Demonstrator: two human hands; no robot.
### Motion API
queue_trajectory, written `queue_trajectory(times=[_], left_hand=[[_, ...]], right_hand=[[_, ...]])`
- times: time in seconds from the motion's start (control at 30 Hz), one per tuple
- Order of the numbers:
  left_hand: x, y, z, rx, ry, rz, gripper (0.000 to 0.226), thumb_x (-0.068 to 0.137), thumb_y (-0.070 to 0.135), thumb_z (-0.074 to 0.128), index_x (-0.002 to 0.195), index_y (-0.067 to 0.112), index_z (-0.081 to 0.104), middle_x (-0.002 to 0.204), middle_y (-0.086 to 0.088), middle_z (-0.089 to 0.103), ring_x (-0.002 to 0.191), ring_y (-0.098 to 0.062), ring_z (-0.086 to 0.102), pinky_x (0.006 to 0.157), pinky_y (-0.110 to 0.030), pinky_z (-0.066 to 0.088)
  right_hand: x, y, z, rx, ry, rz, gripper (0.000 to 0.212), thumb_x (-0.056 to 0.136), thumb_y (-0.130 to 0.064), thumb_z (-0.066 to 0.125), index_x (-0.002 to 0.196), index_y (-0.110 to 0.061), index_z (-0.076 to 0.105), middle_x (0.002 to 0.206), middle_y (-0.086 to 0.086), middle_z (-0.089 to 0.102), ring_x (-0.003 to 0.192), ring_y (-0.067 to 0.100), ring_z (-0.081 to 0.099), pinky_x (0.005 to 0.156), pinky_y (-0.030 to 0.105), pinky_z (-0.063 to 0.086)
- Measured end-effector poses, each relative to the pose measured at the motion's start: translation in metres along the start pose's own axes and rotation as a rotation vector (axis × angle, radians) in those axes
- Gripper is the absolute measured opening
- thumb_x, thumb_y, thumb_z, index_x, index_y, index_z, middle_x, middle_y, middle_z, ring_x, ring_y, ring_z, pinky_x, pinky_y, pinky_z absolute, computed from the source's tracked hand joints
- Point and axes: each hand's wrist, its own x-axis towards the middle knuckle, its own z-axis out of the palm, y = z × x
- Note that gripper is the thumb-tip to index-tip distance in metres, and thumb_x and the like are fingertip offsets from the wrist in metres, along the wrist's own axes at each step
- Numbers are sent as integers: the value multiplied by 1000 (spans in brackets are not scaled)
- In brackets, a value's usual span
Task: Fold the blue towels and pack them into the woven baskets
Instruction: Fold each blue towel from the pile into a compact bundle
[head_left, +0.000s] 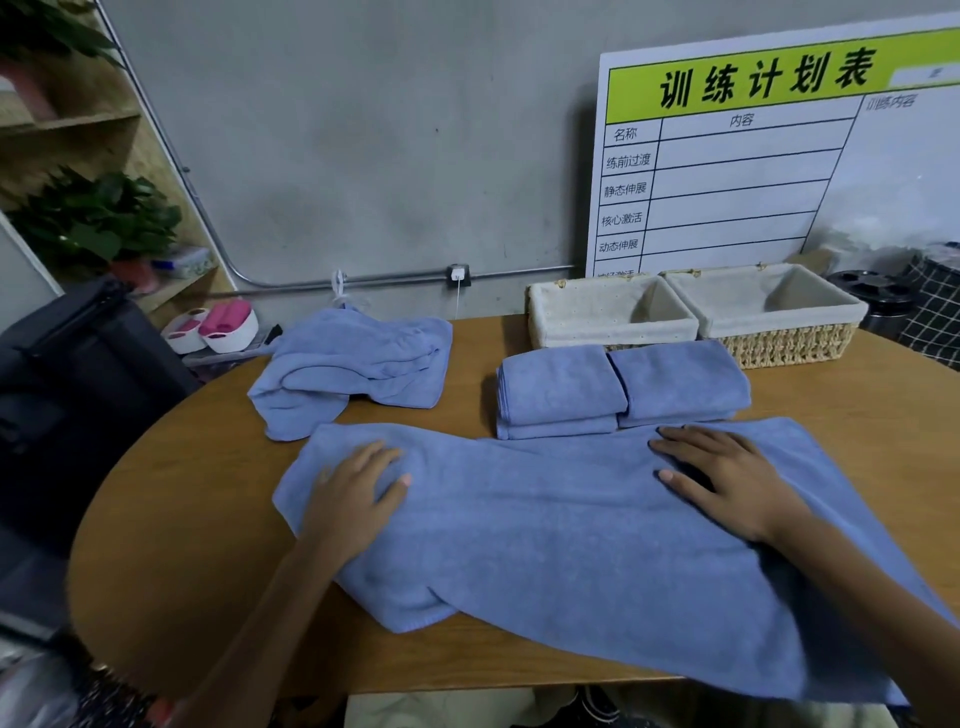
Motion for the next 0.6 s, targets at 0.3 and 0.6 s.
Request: queue_trajectory(times=[0.3,0.6], left_hand=[[-41,-2,-1,192,-145,-4,119,57,100,-16,156,44,21,167,14,5,155,-19,4,119,-61,8],[-60,11,-7,275,-276,-48,134,39,103,-21,157,42,-2,166,8,-18,154,-25,-13,118,-64,2]], right_hand=[[-22,3,-5,-43,-25,27,70,90,-79,17,142,-44,48,153,-22,37,142,8,37,110,33,31],[-19,1,-9,-78,-103,125,82,82,-83,8,150,-46,33,160,-19,25,149,9,21,118,35,20]])
